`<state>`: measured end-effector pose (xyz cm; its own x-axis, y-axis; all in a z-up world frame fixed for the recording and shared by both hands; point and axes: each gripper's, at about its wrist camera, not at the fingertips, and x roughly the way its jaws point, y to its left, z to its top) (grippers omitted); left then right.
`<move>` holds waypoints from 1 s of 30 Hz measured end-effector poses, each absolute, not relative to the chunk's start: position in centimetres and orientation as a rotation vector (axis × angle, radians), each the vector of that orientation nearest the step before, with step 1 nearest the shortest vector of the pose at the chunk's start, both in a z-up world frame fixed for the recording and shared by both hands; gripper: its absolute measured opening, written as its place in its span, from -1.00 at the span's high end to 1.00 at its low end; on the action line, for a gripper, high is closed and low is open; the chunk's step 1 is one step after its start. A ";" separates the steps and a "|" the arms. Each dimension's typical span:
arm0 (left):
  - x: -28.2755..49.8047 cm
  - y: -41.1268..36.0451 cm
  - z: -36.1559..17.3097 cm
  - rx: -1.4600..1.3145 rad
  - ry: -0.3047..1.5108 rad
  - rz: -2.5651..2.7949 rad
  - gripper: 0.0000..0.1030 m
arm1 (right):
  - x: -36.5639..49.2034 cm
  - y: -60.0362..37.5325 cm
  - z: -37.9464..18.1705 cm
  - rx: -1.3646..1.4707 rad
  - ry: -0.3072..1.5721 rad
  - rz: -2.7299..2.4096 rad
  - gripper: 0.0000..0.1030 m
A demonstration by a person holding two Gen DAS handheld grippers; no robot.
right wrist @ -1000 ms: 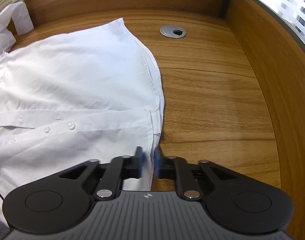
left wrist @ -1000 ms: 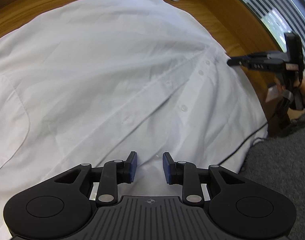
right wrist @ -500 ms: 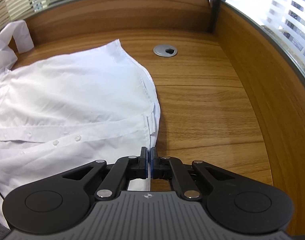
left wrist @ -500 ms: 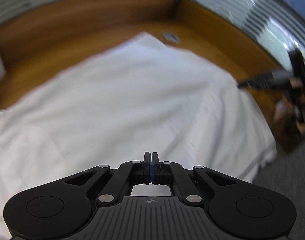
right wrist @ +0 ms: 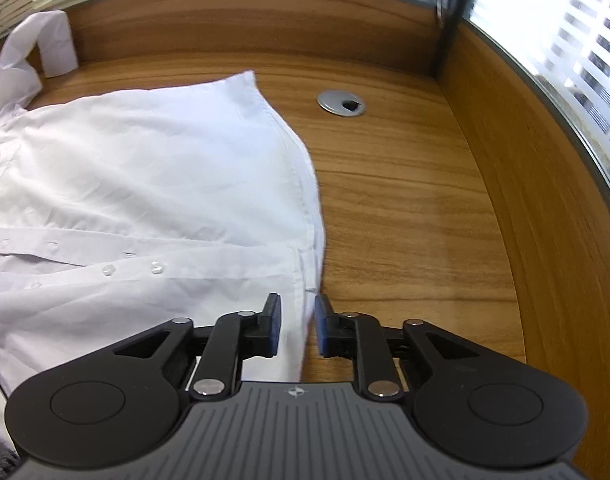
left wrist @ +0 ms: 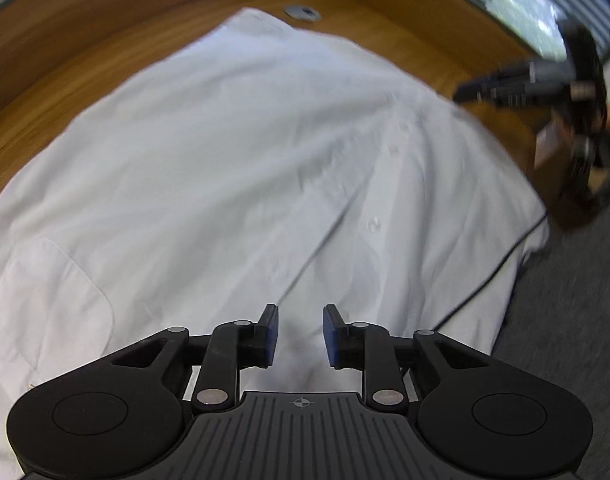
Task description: Fold clothes
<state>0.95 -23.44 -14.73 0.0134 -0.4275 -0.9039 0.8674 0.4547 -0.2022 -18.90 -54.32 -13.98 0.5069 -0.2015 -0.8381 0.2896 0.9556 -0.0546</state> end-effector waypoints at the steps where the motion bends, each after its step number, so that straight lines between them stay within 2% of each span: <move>1: 0.7 -23.7 -15.1 0.499 1.162 -1.082 0.47 | -18.9 -54.1 -13.9 0.091 1.000 -0.287 0.48; 2: 0.5 -24.1 -15.3 0.513 1.164 -1.099 0.47 | -18.9 -53.9 -13.9 0.086 1.003 -0.277 0.41; 8: -0.1 -26.3 -16.2 0.534 1.162 -1.179 0.51 | -19.1 -52.6 -14.1 0.074 1.029 -0.245 0.39; 9: -0.1 -26.5 -16.3 0.525 1.157 -1.181 0.62 | -19.1 -52.4 -14.3 0.075 1.036 -0.243 0.39; 10: -0.2 -26.5 -16.2 0.520 1.145 -1.187 0.94 | -19.2 -52.2 -14.4 0.076 1.042 -0.241 0.38; 19: 1.7 -24.7 -12.4 0.413 1.024 -1.029 0.96 | -20.3 -51.7 -14.7 0.075 1.040 -0.259 0.34; 30: 0.3 -28.4 -15.9 0.605 1.011 -0.927 0.96 | -19.8 -53.1 -15.6 0.140 1.049 -0.286 0.34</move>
<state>0.27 -28.38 -15.89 0.2227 -0.3642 -0.9043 0.8697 0.4934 0.0154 -19.80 -53.15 -15.60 0.4655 -0.1657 -0.8694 0.2985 0.9541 -0.0220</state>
